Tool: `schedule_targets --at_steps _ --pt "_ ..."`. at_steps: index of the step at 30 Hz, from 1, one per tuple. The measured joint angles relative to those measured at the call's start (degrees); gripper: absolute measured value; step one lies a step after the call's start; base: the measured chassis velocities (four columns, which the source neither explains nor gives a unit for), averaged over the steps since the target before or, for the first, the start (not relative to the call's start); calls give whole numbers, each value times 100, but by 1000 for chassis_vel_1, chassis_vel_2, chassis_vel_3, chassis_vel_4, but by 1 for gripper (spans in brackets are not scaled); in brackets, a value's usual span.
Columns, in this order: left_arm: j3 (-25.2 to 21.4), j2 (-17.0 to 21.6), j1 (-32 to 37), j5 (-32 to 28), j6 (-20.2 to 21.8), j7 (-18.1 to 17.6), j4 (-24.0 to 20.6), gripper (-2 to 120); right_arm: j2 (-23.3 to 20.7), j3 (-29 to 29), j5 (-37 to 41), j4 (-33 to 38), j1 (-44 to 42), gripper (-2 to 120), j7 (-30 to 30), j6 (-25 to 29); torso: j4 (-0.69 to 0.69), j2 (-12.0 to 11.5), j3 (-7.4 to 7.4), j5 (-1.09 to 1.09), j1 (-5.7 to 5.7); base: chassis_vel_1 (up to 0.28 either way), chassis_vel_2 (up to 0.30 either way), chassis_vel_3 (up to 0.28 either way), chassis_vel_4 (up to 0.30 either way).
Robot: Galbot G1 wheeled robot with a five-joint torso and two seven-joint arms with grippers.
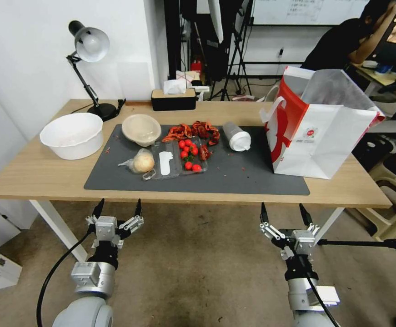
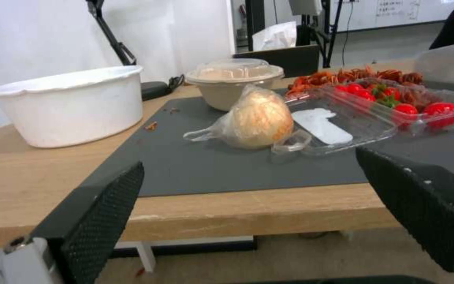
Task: Pick up the trash from the table and place it into the takeout bag.
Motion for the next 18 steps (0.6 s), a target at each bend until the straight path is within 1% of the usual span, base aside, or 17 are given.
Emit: schedule_targets --at_steps 10,14,15,18 --pt "-36 16 16 -1 -2 -6 0 100 12 -107 84 -73 97 100 2 -47 0 0 0 0 0 0 0 0 0" --pt "-74 5 -6 -9 -6 -9 0 100 -51 -170 326 12 323 100 47 -332 -1 0 0 0 0 0 0 0 0" --pt "-74 5 -6 -9 -6 -9 0 100 -51 -170 326 12 323 100 47 -332 -1 0 0 0 0 0 0 0 0" --pt "-77 2 -8 -13 -22 -10 3 100 -125 -211 581 115 636 100 116 -634 0 0 0 0 0 0 0 0 0"
